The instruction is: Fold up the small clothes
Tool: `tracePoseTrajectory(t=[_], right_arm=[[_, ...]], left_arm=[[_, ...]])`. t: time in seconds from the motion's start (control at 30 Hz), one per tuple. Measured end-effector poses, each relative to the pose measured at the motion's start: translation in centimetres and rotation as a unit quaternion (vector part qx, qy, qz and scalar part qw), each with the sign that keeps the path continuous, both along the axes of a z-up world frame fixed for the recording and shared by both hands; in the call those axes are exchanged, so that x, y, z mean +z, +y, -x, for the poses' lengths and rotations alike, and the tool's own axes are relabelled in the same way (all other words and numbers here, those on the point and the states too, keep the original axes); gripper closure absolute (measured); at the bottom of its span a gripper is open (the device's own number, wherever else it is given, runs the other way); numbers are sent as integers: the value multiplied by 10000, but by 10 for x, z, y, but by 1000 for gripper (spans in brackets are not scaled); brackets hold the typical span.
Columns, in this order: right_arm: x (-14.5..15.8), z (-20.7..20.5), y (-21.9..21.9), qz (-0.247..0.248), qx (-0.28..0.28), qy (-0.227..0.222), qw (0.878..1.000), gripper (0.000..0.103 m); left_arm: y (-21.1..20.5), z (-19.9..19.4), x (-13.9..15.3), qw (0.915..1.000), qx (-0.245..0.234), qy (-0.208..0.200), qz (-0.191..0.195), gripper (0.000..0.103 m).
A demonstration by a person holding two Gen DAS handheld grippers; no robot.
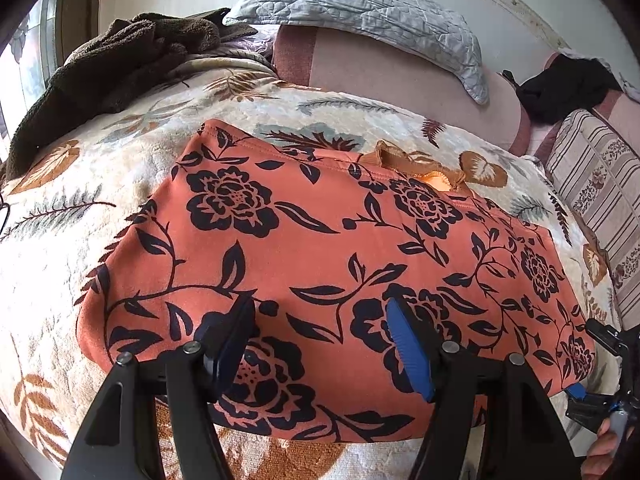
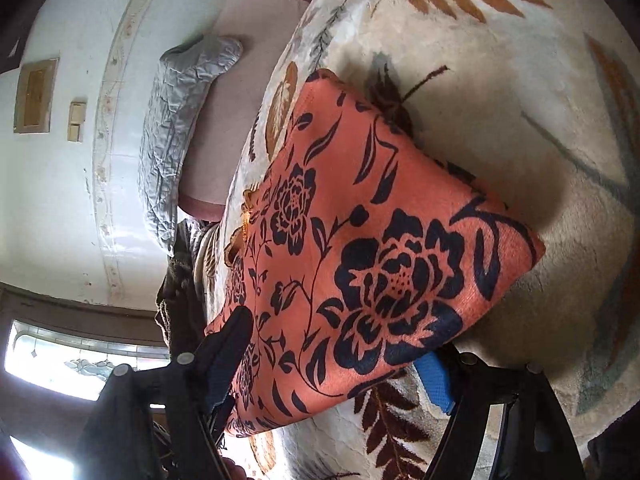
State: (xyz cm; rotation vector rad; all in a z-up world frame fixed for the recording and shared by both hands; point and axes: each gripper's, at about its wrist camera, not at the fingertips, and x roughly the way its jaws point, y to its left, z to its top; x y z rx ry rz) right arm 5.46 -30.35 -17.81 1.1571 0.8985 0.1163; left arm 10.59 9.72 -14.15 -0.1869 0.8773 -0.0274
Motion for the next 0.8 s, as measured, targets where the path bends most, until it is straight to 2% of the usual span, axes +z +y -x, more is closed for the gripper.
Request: tracePoseTrajectory(t=[0.13, 0.27, 0.3, 0.33, 0.37, 0.43, 0.57, 0.63, 0.7, 0.77, 0.8], right_arm=[[4, -10, 8, 398, 103, 15, 9992, 37], [3, -17, 9, 511, 84, 56, 9986, 42], [3, -19, 9, 544, 76, 90, 9984, 52], [3, -23, 9, 654, 141, 155, 9976, 82], [3, -28, 10, 752, 234, 242, 9966, 86], [10, -31, 10, 965, 294, 269, 9945, 90], [48, -23, 14, 1560, 256, -180, 9873, 92], [41, -23, 10, 1627, 248, -48, 9863, 92], [14, -27, 6, 1385, 269, 244, 9897, 92], [-7, -23, -1, 778, 176, 173, 9967, 88], [-11, -18, -6, 541, 51, 96, 9985, 81]], left_arm=[[3, 1, 2, 9999, 79, -71, 1, 34], [16, 4, 7, 9993, 294, -205, 143, 34], [18, 3, 6, 9992, 330, -173, 166, 34], [19, 2, 4, 9991, 352, -120, 190, 34], [20, 2, 2, 9991, 364, -76, 216, 34], [21, 3, 2, 9990, 391, -79, 215, 34], [17, 10, 13, 9984, 306, -389, 285, 34], [11, 11, 17, 9984, 165, -477, 265, 34], [2, 7, 16, 9990, 8, -410, 165, 34], [-5, 4, 13, 9995, -125, -290, 102, 34], [-7, 4, 12, 9995, -165, -275, 76, 34]])
